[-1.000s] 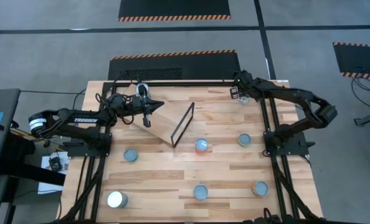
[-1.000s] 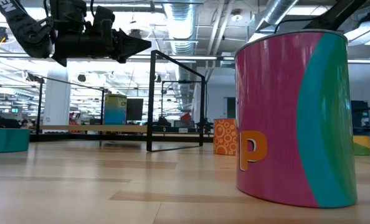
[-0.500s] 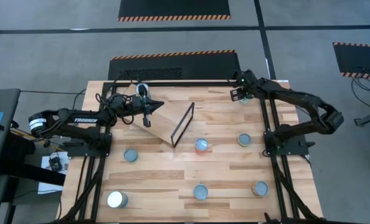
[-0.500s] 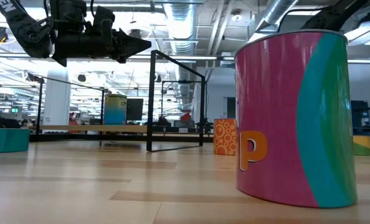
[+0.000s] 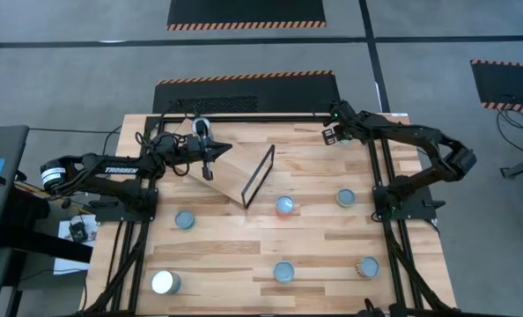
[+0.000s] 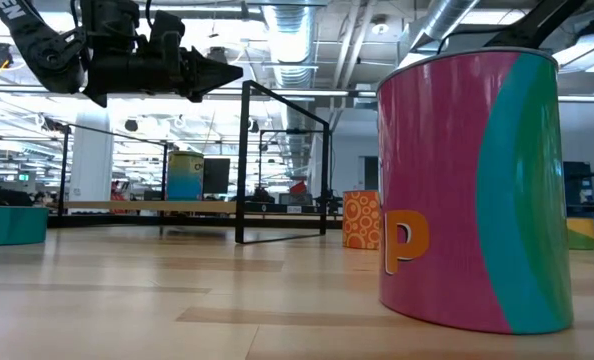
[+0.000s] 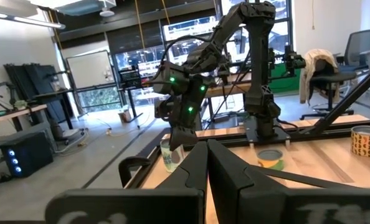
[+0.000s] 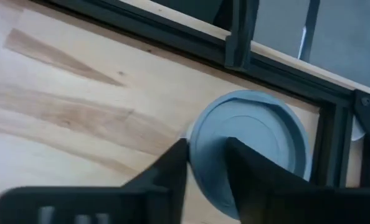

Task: Pick and place cans onto a shelf
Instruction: Put the canned carrots on the shelf

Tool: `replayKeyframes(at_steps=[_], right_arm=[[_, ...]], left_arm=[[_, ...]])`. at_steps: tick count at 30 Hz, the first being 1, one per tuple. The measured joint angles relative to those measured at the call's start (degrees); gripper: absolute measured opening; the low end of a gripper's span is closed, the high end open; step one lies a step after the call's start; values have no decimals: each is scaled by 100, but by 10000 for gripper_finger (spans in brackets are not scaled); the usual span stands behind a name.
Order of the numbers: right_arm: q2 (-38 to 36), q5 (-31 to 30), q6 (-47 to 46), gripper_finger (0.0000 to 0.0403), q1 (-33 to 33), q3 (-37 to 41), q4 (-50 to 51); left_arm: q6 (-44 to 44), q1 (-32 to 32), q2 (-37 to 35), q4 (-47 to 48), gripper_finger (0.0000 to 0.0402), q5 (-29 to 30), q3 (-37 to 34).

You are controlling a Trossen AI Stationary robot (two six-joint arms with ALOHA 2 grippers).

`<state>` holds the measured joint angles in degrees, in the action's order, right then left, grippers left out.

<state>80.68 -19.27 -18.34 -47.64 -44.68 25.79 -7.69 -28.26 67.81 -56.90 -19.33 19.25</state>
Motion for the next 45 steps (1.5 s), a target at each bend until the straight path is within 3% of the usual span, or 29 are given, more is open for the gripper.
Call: replayKeyframes(at_steps=[6,13,24,34,40,45], right_arm=[[-87,203,184,12,45,-121,67],[-112,446,330,31,427,-1135,590],[111,1001,993,19,1596,-3237,492],[1743,1338,2026,19,2828,-5138,423],[2978,1914,2517,21,3092,-6364,497],[3909,1961,2663,19,3111,-7186,619]], left_arm=[[-3,-1,0,-1,2,6,0],[46,-161,-242,114,2,11,0],[239,-857,-1238,1078,2,23,0],[356,-1576,-1655,1552,2,61,0],[489,-1902,-1650,1558,2,66,0],[519,-2106,-1650,1598,2,65,0]])
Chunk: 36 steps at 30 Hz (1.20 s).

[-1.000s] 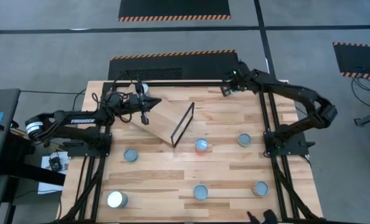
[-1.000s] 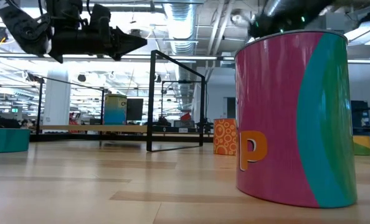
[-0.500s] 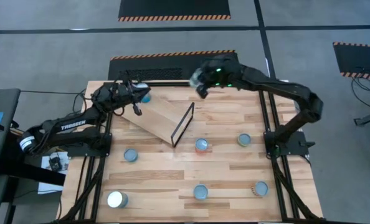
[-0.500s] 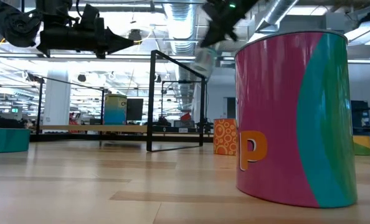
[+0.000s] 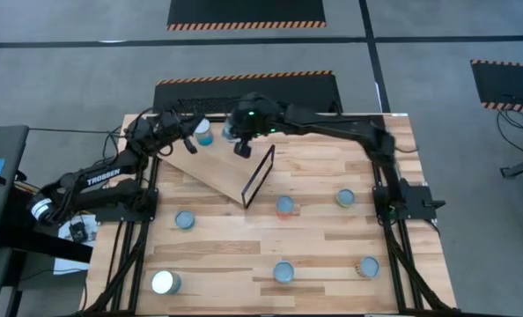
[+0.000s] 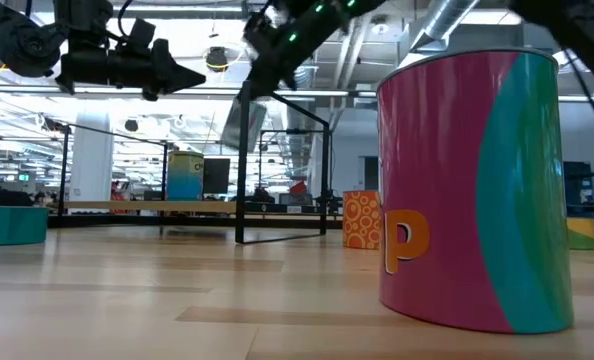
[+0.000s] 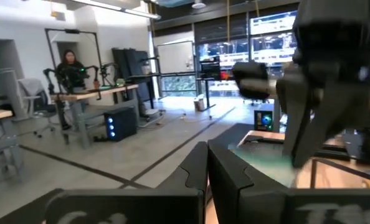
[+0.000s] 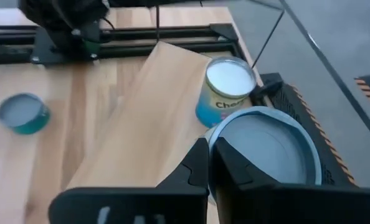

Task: Pick and place cans onto a shelf
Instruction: Put the canned carrots on the shelf

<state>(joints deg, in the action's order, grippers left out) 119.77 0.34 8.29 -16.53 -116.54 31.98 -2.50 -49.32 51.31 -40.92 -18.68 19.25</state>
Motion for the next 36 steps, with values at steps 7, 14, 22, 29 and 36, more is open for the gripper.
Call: replayKeyframes(at_steps=[7,14,22,29,36], right_arm=[[1059,9,99,20,-47,-801,105],[1506,-3,125,22,-46,-1035,157],[1553,-5,125,24,-47,-1035,65],[1556,-11,125,31,-46,-1035,44],[1556,-3,123,32,-33,-1035,-135]], left_arm=[[-27,-116,0,81,2,-4,0],[-146,-115,0,133,2,-4,0],[-149,-115,0,123,2,-5,0],[-146,-113,0,113,2,-4,-2],[-144,-113,0,98,2,-4,-2]])
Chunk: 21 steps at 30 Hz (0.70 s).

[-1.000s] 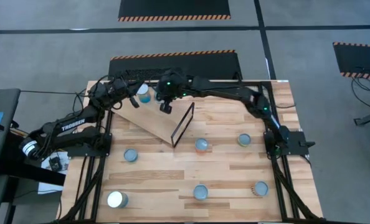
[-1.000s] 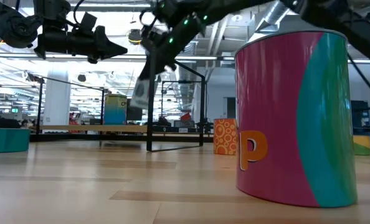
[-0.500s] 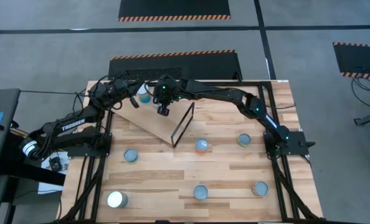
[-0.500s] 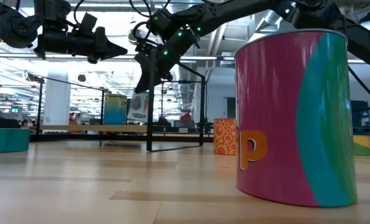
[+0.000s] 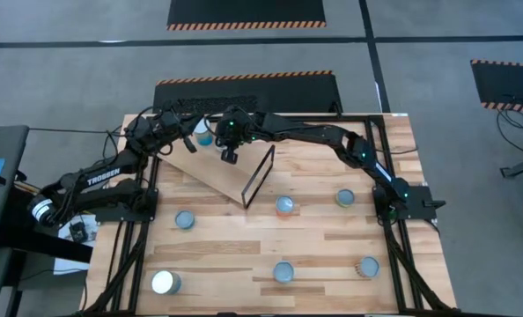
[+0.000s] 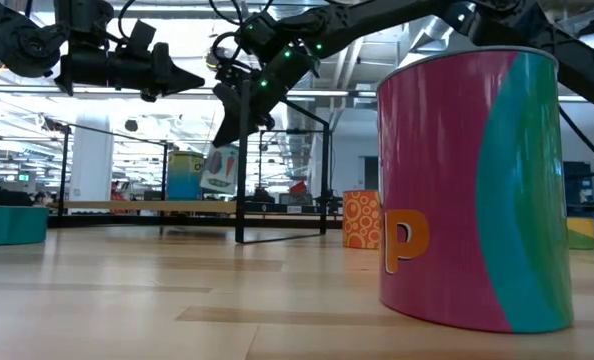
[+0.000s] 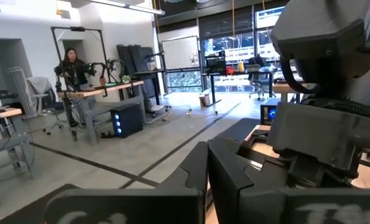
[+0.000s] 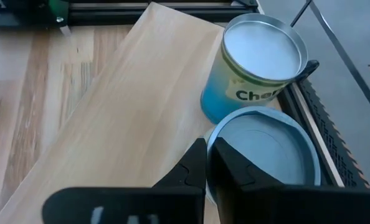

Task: Pick and place cans onto a shelf
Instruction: Put the canned carrots on the shelf

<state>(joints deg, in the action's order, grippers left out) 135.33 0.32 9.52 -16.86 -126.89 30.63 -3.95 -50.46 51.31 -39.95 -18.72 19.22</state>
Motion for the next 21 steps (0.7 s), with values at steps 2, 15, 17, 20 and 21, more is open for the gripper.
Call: replayKeyframes(at_steps=[2,15,17,20,21], right_arm=[[-4,0,-2,32,0,61,-80],[-4,-11,-2,36,-1,166,-353],[-4,-12,-2,39,-7,166,-296],[140,-15,-3,44,-9,148,-417],[175,-13,-26,45,-9,162,-369]], left_arm=[[0,0,0,-4,2,0,0],[28,0,0,-4,2,0,0],[28,0,0,-4,2,0,0],[26,0,0,-4,2,0,0],[26,2,0,-5,2,-3,0]])
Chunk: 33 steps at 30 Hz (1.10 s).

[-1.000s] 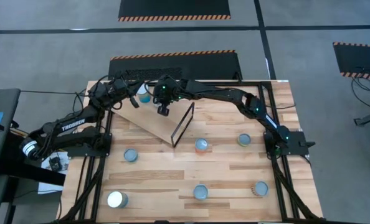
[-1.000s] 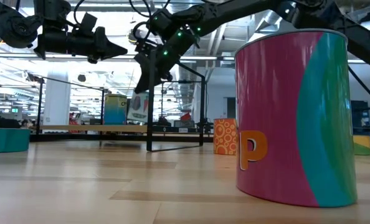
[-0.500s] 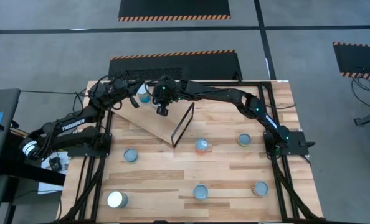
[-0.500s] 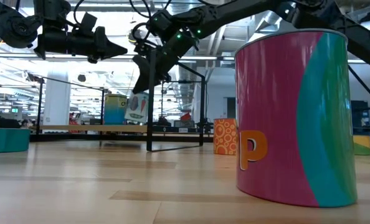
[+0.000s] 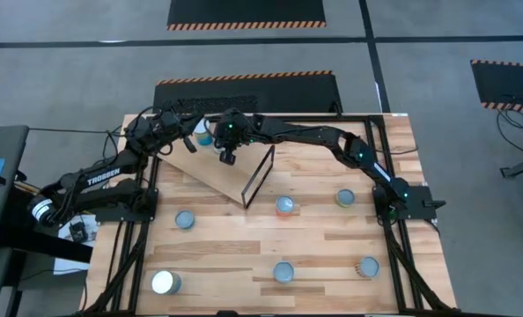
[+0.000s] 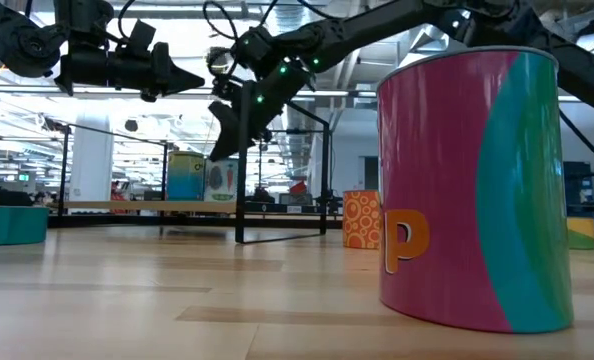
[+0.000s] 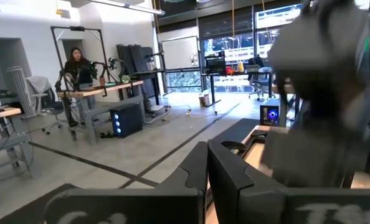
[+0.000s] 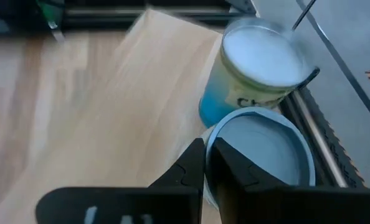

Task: Pick and place cans onto a shelf
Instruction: Put the canned carrots on the shelf

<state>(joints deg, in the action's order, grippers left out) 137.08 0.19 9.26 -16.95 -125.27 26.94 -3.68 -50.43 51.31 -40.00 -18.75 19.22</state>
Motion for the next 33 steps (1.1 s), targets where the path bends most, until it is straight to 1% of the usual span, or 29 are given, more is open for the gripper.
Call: replayKeyframes(at_steps=[7,19,25,29,33], right_arm=[[166,-12,-74,52,14,-12,-202],[190,-24,-131,89,10,-7,-375],[194,-28,-131,116,11,-2,-428],[205,-26,-135,142,11,-8,-490],[214,-24,-138,164,12,-162,-399]], left_arm=[[0,0,2,-1,2,0,-2],[-7,0,2,-1,2,-2,-2],[-7,0,2,-1,2,-2,-2],[-7,0,2,-1,2,-2,-2],[-9,-2,2,-1,2,-2,-2]])
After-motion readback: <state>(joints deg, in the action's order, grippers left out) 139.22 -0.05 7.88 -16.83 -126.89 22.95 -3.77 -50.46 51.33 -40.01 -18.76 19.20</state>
